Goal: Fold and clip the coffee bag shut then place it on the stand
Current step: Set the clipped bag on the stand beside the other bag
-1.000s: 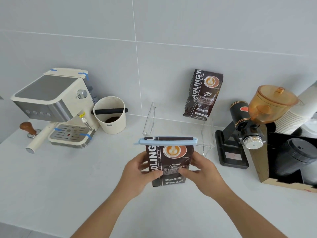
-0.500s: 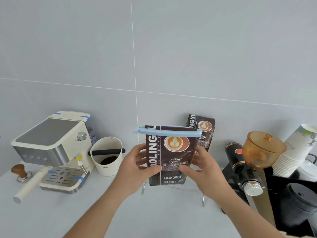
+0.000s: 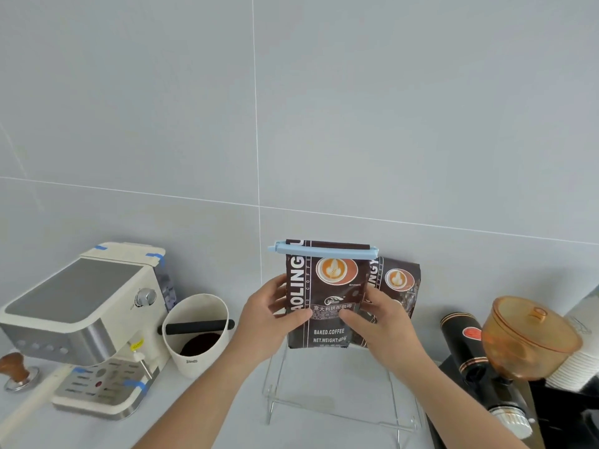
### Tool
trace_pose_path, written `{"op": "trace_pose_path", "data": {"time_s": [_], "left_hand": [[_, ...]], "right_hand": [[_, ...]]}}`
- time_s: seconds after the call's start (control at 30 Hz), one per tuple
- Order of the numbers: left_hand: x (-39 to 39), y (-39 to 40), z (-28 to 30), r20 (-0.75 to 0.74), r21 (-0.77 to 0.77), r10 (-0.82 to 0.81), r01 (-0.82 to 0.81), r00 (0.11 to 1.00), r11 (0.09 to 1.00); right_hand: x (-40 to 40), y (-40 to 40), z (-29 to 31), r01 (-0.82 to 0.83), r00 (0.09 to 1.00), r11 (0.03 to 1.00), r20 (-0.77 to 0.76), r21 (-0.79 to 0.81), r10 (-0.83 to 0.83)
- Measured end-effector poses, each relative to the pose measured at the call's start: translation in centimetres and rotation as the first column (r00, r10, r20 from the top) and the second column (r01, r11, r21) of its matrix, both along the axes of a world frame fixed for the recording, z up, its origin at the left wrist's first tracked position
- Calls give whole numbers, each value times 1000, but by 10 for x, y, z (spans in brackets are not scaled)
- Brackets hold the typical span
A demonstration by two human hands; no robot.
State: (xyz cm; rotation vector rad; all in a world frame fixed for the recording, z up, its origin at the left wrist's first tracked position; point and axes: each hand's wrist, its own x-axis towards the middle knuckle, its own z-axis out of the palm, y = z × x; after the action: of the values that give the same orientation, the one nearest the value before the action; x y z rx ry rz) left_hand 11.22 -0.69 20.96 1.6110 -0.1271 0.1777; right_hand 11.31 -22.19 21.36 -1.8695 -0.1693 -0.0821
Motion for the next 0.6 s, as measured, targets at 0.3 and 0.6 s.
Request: {"op": "trace_pose_path", "data": {"time_s": [0.3, 0.6], "left_hand": [[51, -5, -46, -83, 49, 40, -36, 996, 998], [86, -6, -73, -178, 80, 35, -21, 983, 997]], "right_hand": [[42, 16, -37, 73, 990, 996, -123, 55, -65], [68, 31, -62, 190, 969, 980, -147, -60, -197]]}}
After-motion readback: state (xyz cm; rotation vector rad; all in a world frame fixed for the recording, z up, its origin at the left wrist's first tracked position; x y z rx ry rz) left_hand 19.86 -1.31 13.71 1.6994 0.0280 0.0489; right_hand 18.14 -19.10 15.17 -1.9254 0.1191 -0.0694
